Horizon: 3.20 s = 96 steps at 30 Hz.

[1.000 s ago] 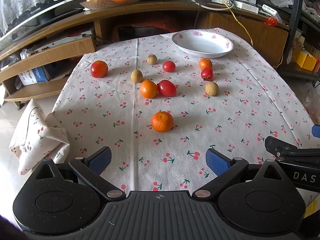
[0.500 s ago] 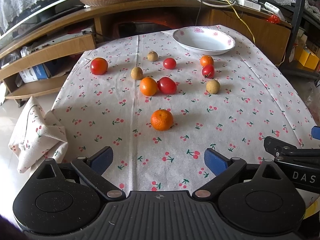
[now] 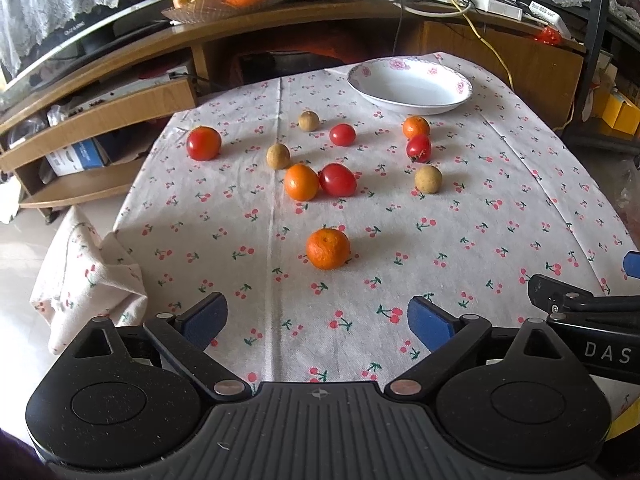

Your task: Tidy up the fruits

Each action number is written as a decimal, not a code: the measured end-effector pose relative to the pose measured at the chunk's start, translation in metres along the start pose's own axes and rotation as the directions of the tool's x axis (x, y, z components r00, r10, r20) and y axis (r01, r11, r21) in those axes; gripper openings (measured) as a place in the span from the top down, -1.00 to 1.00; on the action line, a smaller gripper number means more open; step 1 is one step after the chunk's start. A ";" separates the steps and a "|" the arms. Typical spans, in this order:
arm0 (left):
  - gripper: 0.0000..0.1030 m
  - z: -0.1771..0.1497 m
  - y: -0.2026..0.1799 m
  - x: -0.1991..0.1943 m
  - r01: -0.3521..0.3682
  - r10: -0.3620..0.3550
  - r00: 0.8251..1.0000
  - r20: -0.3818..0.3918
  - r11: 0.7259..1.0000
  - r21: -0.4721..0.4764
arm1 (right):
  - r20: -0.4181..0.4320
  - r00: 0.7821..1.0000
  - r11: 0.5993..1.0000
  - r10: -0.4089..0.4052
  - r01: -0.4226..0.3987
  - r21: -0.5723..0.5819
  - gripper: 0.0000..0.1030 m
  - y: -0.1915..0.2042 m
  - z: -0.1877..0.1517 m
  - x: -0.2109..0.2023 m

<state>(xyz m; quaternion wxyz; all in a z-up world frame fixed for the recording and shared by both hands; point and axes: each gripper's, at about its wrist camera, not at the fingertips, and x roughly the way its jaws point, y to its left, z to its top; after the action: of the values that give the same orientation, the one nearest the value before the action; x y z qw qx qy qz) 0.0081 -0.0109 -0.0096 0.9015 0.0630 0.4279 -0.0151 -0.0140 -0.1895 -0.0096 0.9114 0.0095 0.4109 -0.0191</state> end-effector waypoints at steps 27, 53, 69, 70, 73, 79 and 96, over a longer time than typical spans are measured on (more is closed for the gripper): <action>-0.61 0.049 0.013 0.066 0.066 -0.067 0.993 -0.094 0.998 -0.016 | -0.061 0.992 0.994 0.112 -0.111 0.020 -0.94 -0.008 0.078 0.062; 0.23 0.056 0.004 0.068 0.094 -0.084 0.989 -0.125 0.993 0.074 | -0.025 0.977 0.975 0.213 -0.211 0.065 -0.51 -0.014 0.105 0.059; 0.22 0.061 0.016 0.077 0.206 -0.200 0.971 -0.134 0.978 0.035 | -0.145 0.971 0.981 0.191 -0.195 -0.013 -0.26 0.019 0.109 0.107; 0.22 0.060 0.017 0.078 0.209 -0.202 0.970 -0.137 0.977 0.037 | -0.153 0.968 0.979 0.196 -0.201 -0.016 -0.22 0.020 0.108 0.109; 0.22 0.055 0.017 0.079 0.203 -0.193 0.971 -0.140 0.978 0.057 | -0.167 0.963 0.974 0.211 -0.221 -0.045 -0.06 0.024 0.104 0.114; 0.21 0.052 0.018 0.086 0.197 -0.186 0.972 -0.141 0.978 0.070 | -0.161 0.955 0.958 0.250 -0.267 -0.101 0.08 0.031 0.098 0.123; 0.06 0.041 0.015 0.083 0.187 -0.177 0.979 -0.098 0.977 0.106 | -0.148 0.958 0.932 0.247 -0.277 -0.236 0.41 0.046 0.088 0.120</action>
<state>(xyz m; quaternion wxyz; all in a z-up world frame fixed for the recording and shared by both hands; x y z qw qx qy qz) 0.0931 0.0009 -0.0466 0.8714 0.0756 0.4697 -0.1194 0.1334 -0.1494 -0.0408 0.8740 -0.0516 0.4573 0.1560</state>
